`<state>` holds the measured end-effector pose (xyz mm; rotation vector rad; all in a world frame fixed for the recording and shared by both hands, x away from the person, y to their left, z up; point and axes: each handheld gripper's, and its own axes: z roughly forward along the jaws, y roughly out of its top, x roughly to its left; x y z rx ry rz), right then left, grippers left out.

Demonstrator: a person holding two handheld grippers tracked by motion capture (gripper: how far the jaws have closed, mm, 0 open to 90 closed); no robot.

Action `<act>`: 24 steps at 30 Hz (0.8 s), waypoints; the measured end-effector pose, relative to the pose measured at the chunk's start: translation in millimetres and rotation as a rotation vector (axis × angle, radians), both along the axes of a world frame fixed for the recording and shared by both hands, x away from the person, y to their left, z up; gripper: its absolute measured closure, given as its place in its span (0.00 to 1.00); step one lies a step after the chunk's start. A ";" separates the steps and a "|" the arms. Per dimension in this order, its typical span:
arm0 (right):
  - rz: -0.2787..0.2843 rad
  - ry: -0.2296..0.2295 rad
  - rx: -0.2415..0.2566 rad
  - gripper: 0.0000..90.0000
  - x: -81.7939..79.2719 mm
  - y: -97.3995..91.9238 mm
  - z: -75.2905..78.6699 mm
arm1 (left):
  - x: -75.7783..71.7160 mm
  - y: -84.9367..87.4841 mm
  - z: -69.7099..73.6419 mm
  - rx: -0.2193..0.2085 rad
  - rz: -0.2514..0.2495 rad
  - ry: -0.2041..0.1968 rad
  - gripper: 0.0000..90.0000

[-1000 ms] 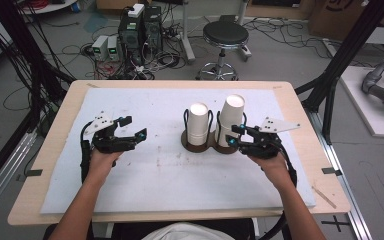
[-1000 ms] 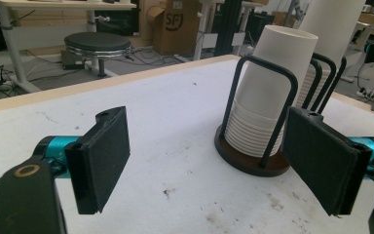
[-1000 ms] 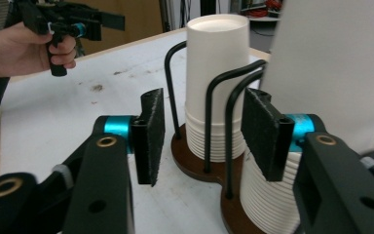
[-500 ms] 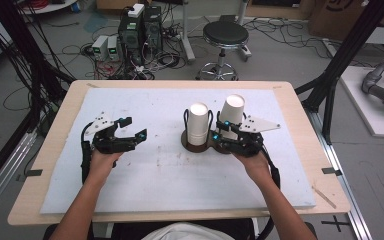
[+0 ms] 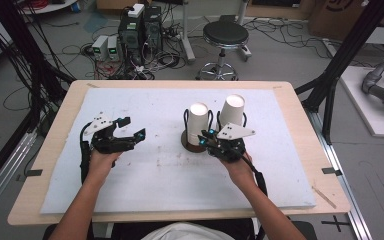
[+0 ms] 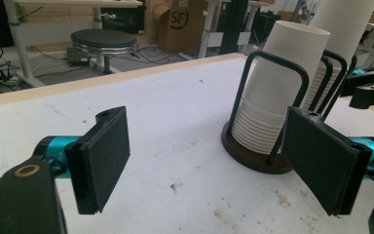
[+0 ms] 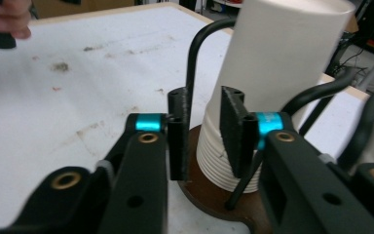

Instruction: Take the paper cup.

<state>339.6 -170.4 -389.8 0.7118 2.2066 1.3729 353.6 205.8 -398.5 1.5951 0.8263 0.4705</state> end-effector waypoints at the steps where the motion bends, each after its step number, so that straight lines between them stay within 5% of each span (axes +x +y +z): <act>1: -0.008 -0.005 -0.012 0.91 -0.3 2.1 -2.3 | -0.1 0.7 0.1 0.003 0.000 0.001 0.20; 6: -0.049 0.022 -0.044 1.00 3.5 6.8 -14.2 | -0.5 2.1 0.3 0.000 0.001 0.003 0.20; 16: -0.070 0.062 -0.087 1.00 7.5 17.0 -28.2 | -0.4 1.8 -0.2 0.001 0.000 0.005 0.20; 24: -0.154 0.110 -0.098 1.00 12.1 23.8 -37.9 | 0.0 0.7 -0.7 0.005 -0.001 0.007 0.20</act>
